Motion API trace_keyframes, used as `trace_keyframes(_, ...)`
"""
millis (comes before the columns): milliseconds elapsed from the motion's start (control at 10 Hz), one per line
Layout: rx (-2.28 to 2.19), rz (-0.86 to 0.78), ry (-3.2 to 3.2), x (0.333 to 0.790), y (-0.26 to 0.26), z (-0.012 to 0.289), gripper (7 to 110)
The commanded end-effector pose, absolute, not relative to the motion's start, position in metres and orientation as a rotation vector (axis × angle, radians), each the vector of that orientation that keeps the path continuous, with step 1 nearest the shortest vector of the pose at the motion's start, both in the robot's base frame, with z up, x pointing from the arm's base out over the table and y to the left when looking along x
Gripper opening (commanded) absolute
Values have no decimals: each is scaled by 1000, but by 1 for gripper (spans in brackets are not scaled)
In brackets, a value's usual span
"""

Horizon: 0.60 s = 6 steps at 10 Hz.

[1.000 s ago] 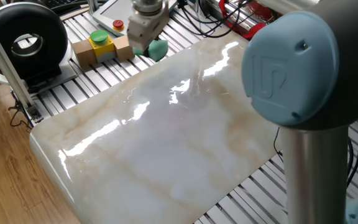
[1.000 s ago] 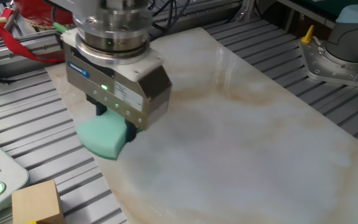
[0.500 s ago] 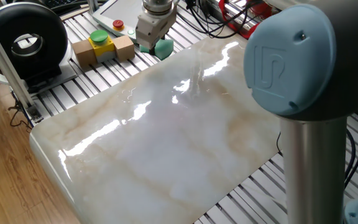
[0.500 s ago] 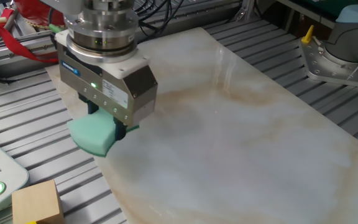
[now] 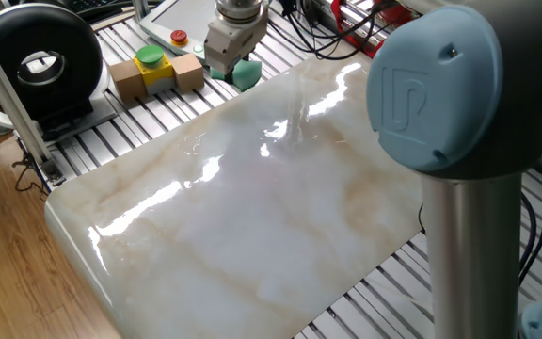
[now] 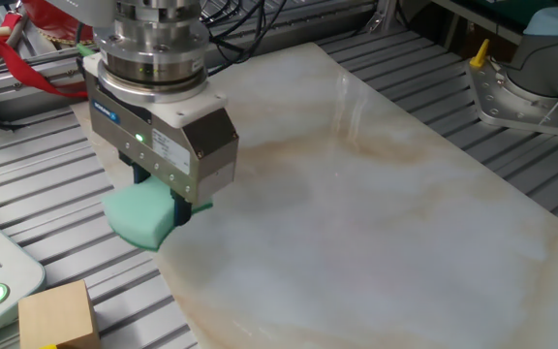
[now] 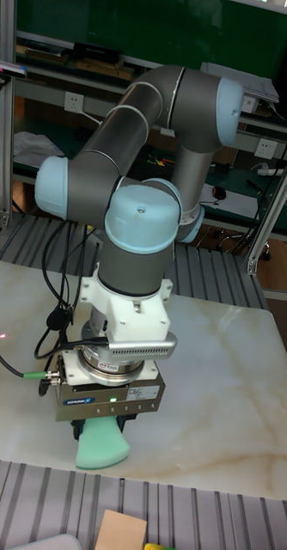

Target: Clean the tabletop with a sponge

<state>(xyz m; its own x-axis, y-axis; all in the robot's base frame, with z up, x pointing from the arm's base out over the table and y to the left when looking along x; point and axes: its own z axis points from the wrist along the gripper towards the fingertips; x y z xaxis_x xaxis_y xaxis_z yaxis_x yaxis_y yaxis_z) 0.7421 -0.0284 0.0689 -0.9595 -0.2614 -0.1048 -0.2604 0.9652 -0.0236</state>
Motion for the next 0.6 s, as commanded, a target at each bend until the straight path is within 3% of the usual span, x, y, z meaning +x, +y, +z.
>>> trace_keyframes(0, -360, 2, 2986, 750, -26, 70, 7)
trace_keyframes(500, -375, -14, 2989, 759, -16, 74, 7)
